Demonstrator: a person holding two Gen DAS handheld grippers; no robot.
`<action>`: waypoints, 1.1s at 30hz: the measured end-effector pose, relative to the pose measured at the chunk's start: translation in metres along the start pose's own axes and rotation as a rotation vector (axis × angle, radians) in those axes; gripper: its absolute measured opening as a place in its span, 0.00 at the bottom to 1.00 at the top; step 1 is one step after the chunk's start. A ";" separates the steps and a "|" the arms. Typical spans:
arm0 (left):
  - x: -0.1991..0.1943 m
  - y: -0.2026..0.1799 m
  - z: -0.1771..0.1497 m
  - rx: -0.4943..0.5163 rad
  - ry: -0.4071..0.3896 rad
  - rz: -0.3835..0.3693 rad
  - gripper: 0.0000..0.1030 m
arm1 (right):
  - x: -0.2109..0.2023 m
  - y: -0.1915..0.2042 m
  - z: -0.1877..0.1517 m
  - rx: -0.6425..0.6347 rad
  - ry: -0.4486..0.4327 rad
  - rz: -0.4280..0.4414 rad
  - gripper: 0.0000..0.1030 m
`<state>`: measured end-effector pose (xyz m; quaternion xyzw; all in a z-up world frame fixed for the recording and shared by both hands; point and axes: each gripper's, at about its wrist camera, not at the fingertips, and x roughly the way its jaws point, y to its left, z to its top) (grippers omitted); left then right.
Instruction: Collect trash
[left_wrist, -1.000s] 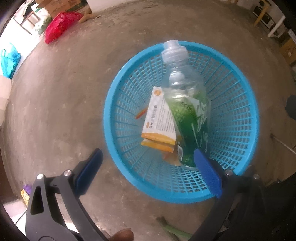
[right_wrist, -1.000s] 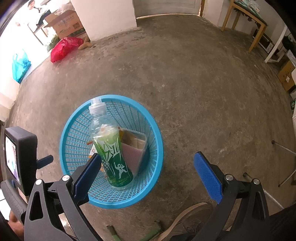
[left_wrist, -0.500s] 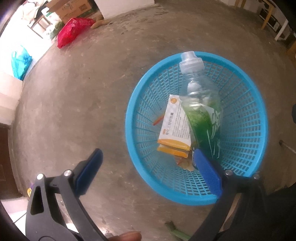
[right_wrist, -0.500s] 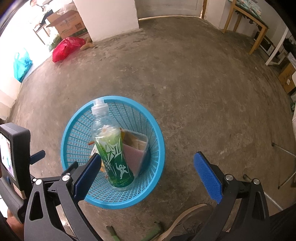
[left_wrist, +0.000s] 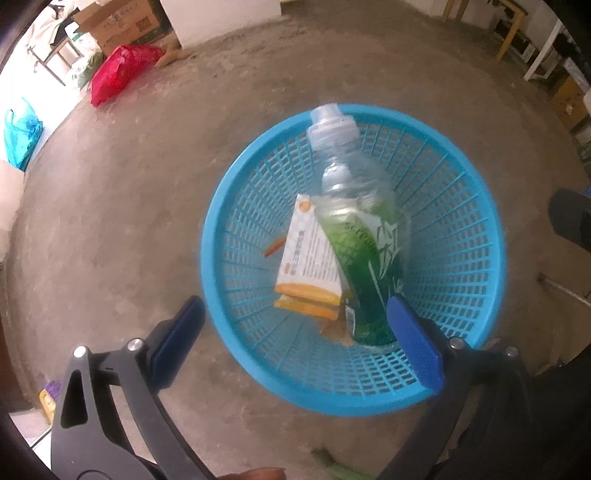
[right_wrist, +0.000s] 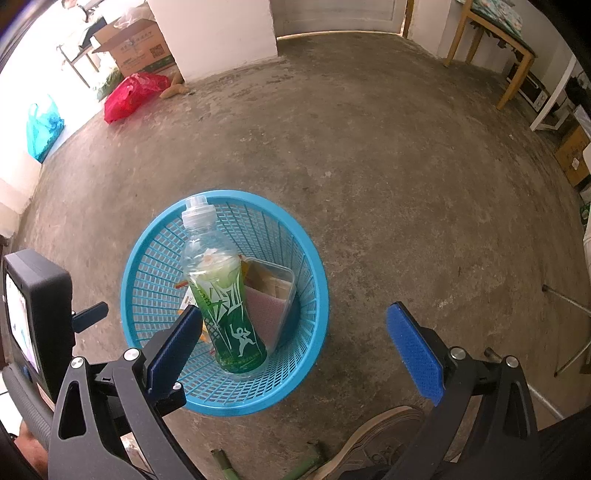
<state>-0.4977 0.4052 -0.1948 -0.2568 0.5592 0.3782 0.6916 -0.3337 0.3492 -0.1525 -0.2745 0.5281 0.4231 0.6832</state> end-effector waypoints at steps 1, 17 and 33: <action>-0.001 -0.001 -0.002 0.008 -0.025 -0.003 0.92 | 0.000 0.000 0.000 0.000 -0.001 0.000 0.94; 0.010 -0.007 -0.008 0.050 0.013 -0.009 0.92 | 0.002 0.003 -0.002 -0.010 0.005 -0.011 0.94; 0.016 -0.007 -0.008 0.051 0.024 0.007 0.92 | 0.004 0.004 -0.003 -0.018 0.011 -0.017 0.94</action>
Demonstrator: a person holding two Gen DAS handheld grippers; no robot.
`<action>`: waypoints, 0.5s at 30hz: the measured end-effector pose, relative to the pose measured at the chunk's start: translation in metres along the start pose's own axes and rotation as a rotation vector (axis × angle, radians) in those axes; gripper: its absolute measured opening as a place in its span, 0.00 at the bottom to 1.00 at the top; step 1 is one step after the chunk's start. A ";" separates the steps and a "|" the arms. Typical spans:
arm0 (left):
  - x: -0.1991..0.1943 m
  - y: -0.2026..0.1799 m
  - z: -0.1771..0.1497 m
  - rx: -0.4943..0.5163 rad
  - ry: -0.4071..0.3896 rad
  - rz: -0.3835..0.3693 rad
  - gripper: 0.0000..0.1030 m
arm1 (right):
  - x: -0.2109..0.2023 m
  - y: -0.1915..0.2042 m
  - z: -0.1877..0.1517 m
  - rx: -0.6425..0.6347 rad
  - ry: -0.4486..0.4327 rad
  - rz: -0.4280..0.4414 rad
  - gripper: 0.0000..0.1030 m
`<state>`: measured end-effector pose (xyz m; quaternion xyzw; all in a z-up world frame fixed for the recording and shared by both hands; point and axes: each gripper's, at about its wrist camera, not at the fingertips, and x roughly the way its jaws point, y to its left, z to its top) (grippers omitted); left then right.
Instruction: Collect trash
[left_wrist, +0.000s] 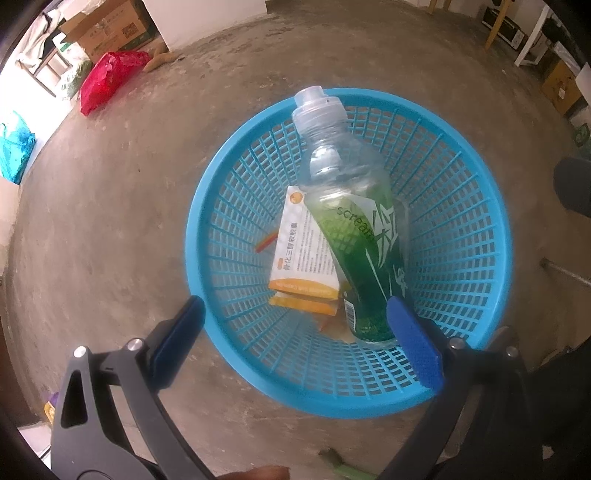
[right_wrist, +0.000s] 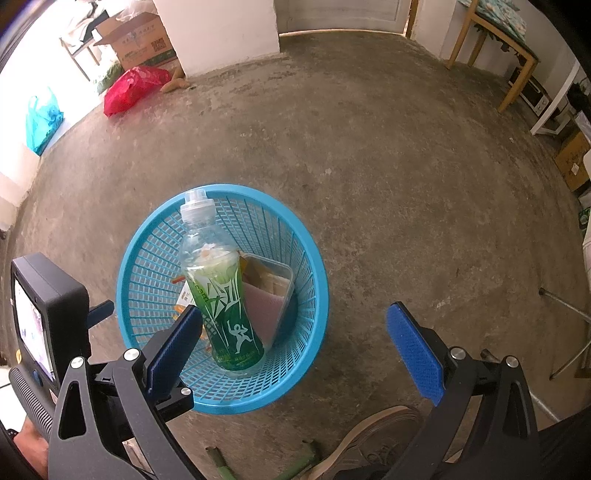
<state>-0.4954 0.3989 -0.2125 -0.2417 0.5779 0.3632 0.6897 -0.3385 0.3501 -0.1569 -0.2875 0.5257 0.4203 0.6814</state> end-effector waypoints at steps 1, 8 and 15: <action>0.000 0.000 0.000 0.001 0.000 0.001 0.92 | 0.000 0.000 0.000 0.000 0.000 0.000 0.94; -0.002 -0.005 0.001 0.018 0.000 0.019 0.92 | 0.001 0.000 0.000 -0.001 0.002 0.000 0.94; -0.001 -0.001 0.003 0.007 0.003 0.021 0.92 | 0.002 -0.001 -0.002 0.001 0.004 -0.003 0.94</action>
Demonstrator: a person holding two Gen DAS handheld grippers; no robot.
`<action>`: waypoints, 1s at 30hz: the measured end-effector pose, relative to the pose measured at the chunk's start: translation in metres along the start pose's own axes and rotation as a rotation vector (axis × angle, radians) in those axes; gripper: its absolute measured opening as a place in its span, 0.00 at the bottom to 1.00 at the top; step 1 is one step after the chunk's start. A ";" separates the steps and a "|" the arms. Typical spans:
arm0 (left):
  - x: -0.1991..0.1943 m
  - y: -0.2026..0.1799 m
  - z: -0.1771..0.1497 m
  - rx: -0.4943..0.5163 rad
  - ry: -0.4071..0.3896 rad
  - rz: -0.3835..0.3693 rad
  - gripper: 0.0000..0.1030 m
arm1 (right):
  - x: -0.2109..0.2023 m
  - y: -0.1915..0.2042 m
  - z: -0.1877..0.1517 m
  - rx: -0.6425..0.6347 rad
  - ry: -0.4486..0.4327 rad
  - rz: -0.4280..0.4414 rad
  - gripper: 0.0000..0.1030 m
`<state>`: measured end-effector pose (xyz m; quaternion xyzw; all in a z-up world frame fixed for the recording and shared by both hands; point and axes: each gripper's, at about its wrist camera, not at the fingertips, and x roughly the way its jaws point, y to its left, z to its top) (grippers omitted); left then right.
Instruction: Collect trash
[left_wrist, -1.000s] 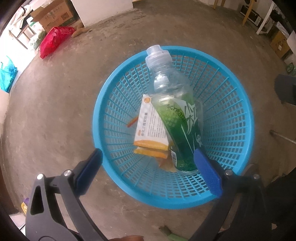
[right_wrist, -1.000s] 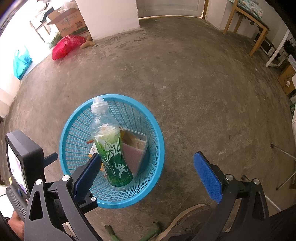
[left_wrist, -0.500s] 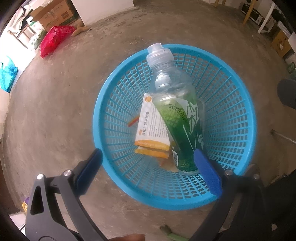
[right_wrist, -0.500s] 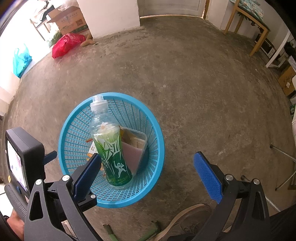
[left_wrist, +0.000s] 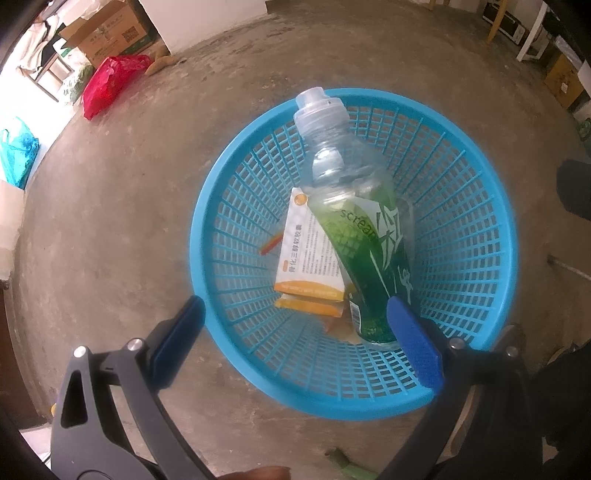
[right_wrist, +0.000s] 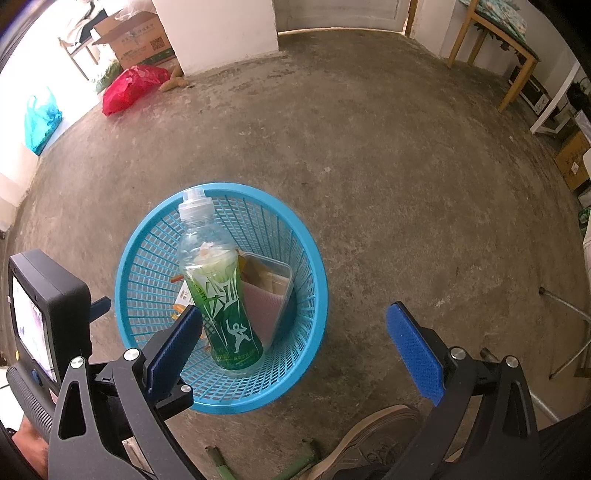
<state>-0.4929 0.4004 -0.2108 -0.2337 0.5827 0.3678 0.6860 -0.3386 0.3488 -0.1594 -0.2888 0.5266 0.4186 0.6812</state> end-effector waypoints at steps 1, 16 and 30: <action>0.000 0.001 0.000 -0.003 0.001 -0.004 0.92 | 0.000 0.000 0.000 0.000 0.000 0.000 0.94; 0.002 0.006 0.000 -0.028 0.009 -0.032 0.92 | 0.002 -0.002 -0.001 0.004 0.003 -0.005 0.94; 0.005 0.001 -0.002 -0.014 0.017 -0.003 0.92 | 0.003 -0.002 -0.001 0.004 0.005 -0.006 0.94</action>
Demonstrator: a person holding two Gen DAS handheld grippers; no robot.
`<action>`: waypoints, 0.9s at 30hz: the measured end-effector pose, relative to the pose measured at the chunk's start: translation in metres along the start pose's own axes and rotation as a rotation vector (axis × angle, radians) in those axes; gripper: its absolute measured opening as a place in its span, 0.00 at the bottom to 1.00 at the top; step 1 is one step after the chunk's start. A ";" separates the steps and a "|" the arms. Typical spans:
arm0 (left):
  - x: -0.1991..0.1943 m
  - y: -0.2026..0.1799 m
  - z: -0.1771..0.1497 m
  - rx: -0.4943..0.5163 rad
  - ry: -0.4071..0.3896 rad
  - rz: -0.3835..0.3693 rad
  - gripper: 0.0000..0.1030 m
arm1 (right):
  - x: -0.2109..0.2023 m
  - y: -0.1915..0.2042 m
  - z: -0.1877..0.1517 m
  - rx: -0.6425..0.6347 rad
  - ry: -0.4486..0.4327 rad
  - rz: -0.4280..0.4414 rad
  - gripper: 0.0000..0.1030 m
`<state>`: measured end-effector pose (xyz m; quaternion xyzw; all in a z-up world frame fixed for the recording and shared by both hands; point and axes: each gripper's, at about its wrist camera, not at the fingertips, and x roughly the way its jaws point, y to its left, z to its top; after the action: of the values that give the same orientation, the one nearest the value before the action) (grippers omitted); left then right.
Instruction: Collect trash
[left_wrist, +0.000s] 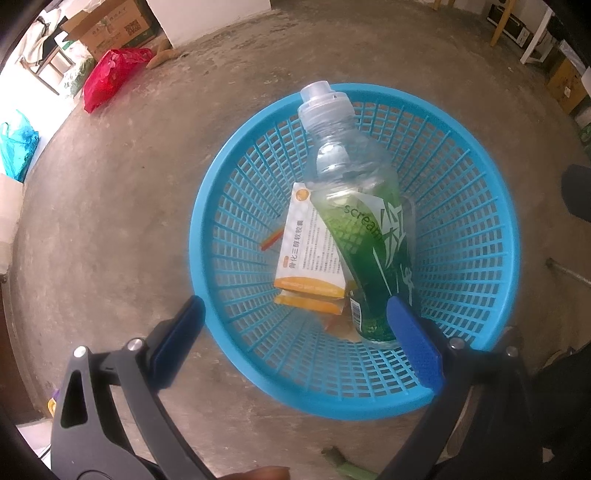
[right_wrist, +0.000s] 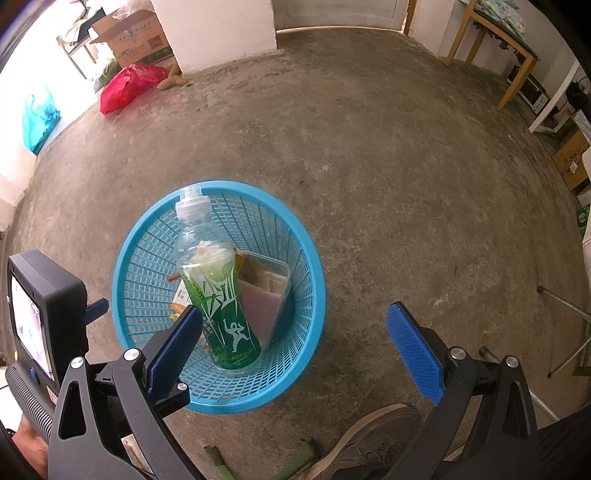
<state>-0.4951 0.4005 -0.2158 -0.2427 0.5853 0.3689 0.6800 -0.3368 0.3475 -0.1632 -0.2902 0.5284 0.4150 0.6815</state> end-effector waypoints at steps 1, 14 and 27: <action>0.000 0.000 0.000 0.000 0.000 0.002 0.92 | 0.000 0.000 0.000 0.000 0.000 0.000 0.94; -0.001 0.001 0.001 -0.002 0.002 0.002 0.92 | 0.000 0.000 0.000 -0.001 0.001 -0.001 0.94; -0.002 0.002 0.001 -0.008 0.001 -0.010 0.92 | -0.001 0.000 0.000 0.000 0.000 -0.001 0.94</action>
<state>-0.4958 0.4017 -0.2136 -0.2483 0.5828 0.3678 0.6807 -0.3366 0.3476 -0.1623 -0.2904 0.5283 0.4145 0.6817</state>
